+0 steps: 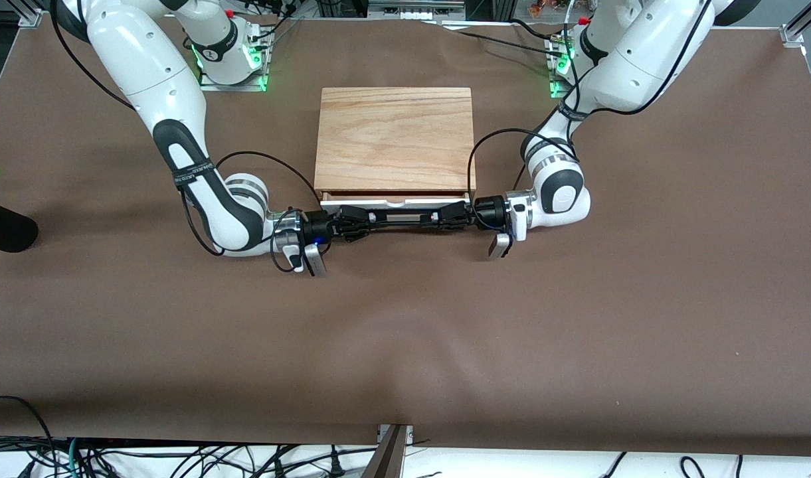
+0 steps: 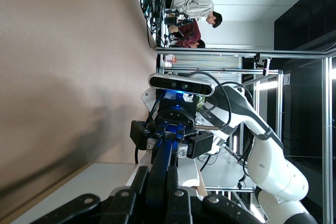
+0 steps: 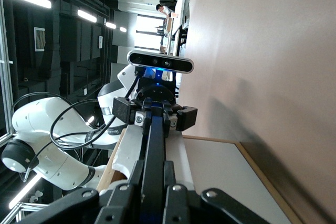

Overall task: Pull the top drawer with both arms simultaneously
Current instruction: 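Pull the drawer out of the box with both grippers together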

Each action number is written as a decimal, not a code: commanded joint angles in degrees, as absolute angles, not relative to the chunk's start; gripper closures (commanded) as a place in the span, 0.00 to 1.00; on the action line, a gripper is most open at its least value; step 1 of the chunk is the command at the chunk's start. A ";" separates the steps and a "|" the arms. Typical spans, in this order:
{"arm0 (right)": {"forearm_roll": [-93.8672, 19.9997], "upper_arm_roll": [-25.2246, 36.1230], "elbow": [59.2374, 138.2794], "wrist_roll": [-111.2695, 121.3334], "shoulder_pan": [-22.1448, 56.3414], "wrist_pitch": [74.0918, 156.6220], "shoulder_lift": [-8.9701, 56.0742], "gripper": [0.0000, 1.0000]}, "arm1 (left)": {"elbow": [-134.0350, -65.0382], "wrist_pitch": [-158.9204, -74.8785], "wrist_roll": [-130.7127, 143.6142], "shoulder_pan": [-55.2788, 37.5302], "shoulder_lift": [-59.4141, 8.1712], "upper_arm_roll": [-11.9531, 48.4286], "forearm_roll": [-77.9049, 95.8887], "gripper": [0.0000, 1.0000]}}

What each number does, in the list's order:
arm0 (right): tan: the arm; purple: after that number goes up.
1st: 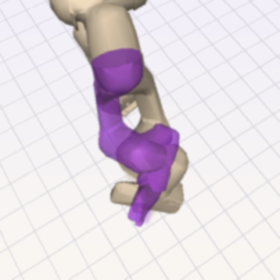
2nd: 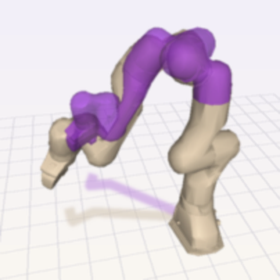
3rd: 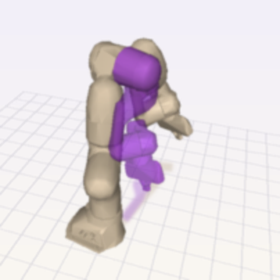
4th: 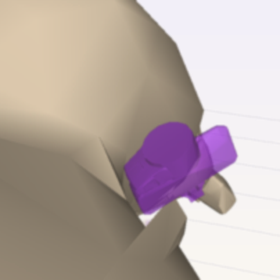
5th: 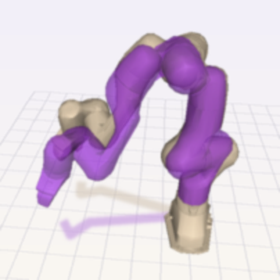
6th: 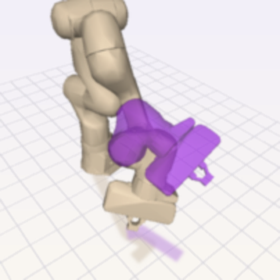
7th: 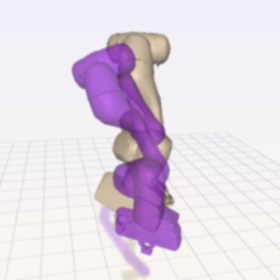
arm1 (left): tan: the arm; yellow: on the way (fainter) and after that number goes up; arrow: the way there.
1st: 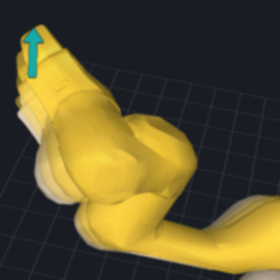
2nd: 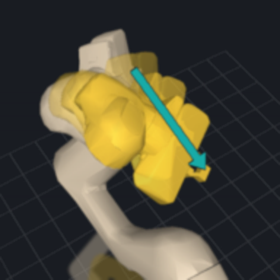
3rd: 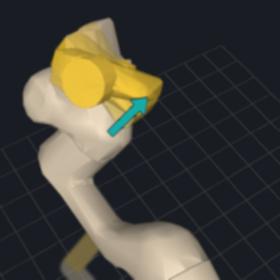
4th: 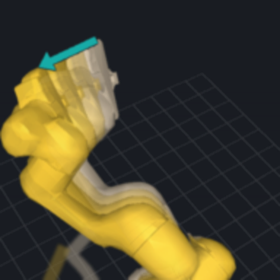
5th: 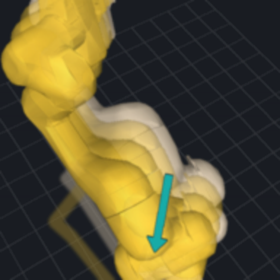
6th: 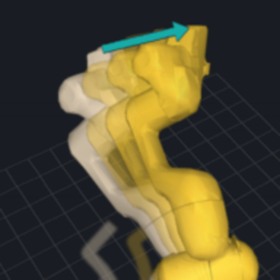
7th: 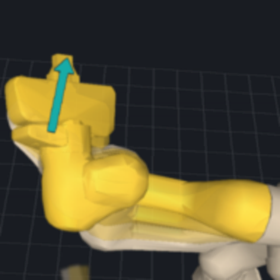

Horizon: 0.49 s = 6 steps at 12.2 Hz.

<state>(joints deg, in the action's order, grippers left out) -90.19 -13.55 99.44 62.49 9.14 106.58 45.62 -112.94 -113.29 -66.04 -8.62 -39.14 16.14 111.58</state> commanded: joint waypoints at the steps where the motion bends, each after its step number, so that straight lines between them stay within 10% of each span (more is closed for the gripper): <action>1: -92.73 -11.95 90.19 56.96 7.21 108.46 47.81 1.00 | -111.54 -117.15 -60.05 -10.37 -40.25 16.00 111.80 1.00; 6: -92.37 -10.46 86.93 54.67 7.21 108.46 48.51 1.00 | -106.97 -119.88 -53.01 -10.46 -41.39 14.95 111.01 1.00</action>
